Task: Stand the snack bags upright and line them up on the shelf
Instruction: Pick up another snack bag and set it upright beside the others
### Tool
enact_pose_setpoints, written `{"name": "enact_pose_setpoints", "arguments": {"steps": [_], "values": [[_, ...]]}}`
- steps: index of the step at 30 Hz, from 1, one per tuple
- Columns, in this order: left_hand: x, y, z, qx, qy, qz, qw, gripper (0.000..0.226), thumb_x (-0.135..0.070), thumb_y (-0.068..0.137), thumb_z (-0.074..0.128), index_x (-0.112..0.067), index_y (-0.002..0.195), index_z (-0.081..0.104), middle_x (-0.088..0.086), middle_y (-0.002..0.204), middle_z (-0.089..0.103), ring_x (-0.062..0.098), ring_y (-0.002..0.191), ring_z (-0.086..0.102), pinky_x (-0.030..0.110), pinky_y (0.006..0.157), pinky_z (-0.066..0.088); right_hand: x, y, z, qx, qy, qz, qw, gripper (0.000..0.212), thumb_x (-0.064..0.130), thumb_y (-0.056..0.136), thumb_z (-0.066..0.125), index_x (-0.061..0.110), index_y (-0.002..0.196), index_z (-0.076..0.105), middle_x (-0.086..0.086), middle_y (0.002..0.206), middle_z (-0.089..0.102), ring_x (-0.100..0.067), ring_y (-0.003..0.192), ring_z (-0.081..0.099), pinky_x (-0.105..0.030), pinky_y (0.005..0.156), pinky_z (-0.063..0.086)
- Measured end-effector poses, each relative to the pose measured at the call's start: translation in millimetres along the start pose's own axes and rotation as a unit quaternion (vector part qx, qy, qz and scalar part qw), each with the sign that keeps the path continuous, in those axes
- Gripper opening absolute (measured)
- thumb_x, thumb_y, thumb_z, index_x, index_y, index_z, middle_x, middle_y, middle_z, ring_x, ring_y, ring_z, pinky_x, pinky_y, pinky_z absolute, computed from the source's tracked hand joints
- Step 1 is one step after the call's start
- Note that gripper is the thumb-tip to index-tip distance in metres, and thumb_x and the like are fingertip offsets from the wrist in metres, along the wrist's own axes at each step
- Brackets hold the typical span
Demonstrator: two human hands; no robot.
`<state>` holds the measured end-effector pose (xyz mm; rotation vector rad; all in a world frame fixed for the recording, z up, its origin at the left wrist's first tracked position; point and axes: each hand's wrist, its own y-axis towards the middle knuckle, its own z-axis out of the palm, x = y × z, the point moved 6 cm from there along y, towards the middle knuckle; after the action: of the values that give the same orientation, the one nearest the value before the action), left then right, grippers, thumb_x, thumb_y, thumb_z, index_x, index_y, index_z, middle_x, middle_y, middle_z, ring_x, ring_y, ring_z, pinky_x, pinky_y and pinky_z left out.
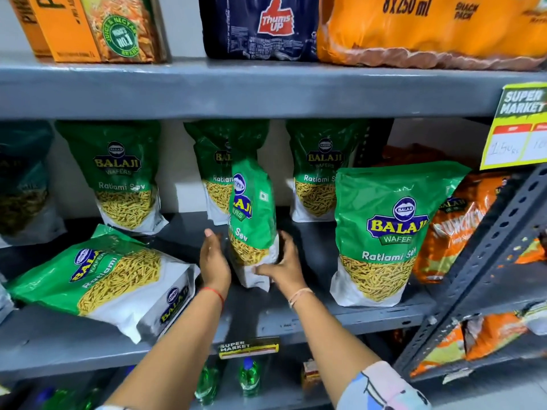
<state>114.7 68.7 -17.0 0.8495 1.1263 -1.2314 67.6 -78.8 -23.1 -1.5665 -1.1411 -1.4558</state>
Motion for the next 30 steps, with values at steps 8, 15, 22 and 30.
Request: {"name": "enact_pose_setpoints", "arguments": {"steps": [8,15,22,30], "values": [[20.4,38.5,20.1,0.125,0.044,-0.076,0.988,0.054,-0.047,0.094,0.022,-0.013,0.131,0.042,0.003,0.135,0.049,0.018,0.126,0.043,0.032,0.11,0.032,-12.8,25.7,-18.5,0.086,0.132,0.051,0.986,0.065,-0.003,0.047,0.053,0.009,0.111,0.056,-0.006,0.103,0.064,-0.019,0.093,0.059,-0.026,0.076,0.049],[33.5,21.5,-1.9,0.152,0.126,-0.06,0.978,0.025,-0.045,0.09,0.039,-0.025,0.08,0.05,-0.005,0.086,0.063,0.011,0.091,0.059,0.026,0.086,0.043,-27.3,14.8,-24.0,0.083,0.113,0.08,0.987,0.063,0.007,0.058,0.05,-0.003,0.12,0.049,-0.007,0.107,0.056,-0.018,0.093,0.054,-0.023,0.083,0.043],[34.6,-22.6,-17.3,0.175,0.171,-0.111,0.963,0.055,-0.045,0.092,0.035,-0.006,0.128,0.048,0.014,0.135,0.051,0.025,0.127,0.047,0.037,0.109,0.034,-25.8,-18.8,-32.2,0.081,0.054,0.122,0.988,0.008,0.0,0.072,0.05,-0.003,0.079,0.048,-0.005,0.083,0.048,-0.014,0.074,0.043,-0.017,0.065,0.035],[38.7,-48.7,-25.9,0.167,0.199,-0.135,0.956,0.077,-0.079,0.052,0.042,-0.026,0.106,0.053,0.014,0.133,0.056,0.028,0.122,0.052,0.045,0.11,0.035,-24.2,-44.8,-44.8,0.066,0.03,0.139,0.988,0.037,-0.01,0.08,0.042,0.019,0.058,0.034,0.003,0.067,0.036,-0.008,0.066,0.035,-0.02,0.063,0.029]]}}
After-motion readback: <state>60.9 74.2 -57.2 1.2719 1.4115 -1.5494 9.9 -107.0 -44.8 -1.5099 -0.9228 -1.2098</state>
